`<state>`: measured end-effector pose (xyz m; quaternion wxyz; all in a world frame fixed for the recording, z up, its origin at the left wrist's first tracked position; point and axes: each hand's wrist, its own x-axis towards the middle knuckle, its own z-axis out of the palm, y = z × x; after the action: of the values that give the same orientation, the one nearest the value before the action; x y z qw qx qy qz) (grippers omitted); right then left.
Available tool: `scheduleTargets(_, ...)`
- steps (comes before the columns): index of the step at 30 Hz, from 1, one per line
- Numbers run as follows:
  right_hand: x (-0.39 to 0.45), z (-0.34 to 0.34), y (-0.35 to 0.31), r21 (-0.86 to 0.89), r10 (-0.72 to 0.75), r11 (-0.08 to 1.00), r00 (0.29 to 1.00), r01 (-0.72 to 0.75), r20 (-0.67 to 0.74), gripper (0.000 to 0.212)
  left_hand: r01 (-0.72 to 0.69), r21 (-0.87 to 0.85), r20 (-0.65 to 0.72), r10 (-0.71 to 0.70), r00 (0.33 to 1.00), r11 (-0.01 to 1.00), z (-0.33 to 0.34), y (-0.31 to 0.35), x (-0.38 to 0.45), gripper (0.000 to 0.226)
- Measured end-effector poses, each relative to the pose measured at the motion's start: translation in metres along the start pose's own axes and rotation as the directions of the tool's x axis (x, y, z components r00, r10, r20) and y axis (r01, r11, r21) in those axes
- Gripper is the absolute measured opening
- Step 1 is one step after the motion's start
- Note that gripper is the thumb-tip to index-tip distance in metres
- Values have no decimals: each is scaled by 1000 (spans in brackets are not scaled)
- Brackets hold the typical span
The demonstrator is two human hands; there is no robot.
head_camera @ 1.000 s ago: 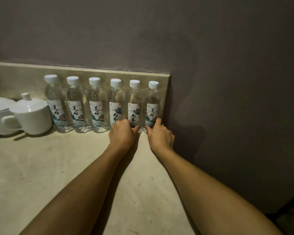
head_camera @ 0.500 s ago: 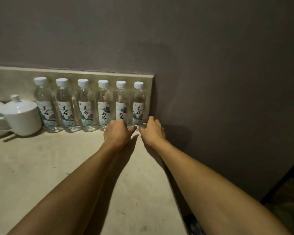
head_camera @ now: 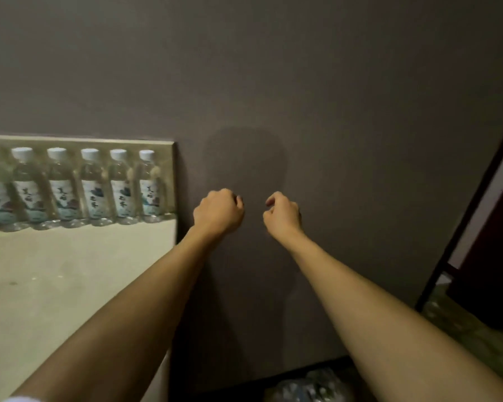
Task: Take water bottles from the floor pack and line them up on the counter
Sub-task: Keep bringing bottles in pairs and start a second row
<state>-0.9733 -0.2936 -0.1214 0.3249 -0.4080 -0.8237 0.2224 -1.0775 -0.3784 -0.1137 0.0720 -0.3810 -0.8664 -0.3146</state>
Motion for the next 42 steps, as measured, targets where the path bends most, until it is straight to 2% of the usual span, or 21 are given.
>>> scheduleTargets(6,-17,-71,104,-67,107,992,993,-110,-49,24,-33,-104,191,53,980,994,70,96,-43,46)
scheduleTargets(12,-24,-108,186,-23,283,958,955,-286,-93,17,-86,-136,334,128,934,987,130,163,-68,40)
scheduleTargets(16,-16,-114,219,30,339,941,933,-338,-119,14,-126,-167,381,182,906,978,159,190,-68,37)
scheduleTargets(20,-4,-105,261,27,396,918,914,-395,-91,13,-104,-191,446,180,877,976,202,201,-61,35)
scheduleTargets(24,14,-84,315,11,482,876,875,-482,-47,8,-46,-182,580,144,802,982,262,192,-51,32)
scheduleTargets(27,29,-62,353,-30,550,835,835,-549,26,10,33,-158,676,84,732,987,316,173,-44,33)
scheduleTargets(32,49,-10,413,-118,635,770,735,-627,238,22,201,-96,785,-50,617,975,399,133,-40,36)
scheduleTargets(36,48,20,440,-192,629,765,650,-615,426,24,260,-55,810,-109,576,964,441,116,-39,36)
scheduleTargets(38,46,35,454,-223,627,757,587,-614,513,23,293,-21,828,-148,541,956,453,112,-41,32)
scheduleTargets(42,38,59,487,-267,605,749,462,-606,649,27,407,39,874,-228,429,913,487,105,-51,33)
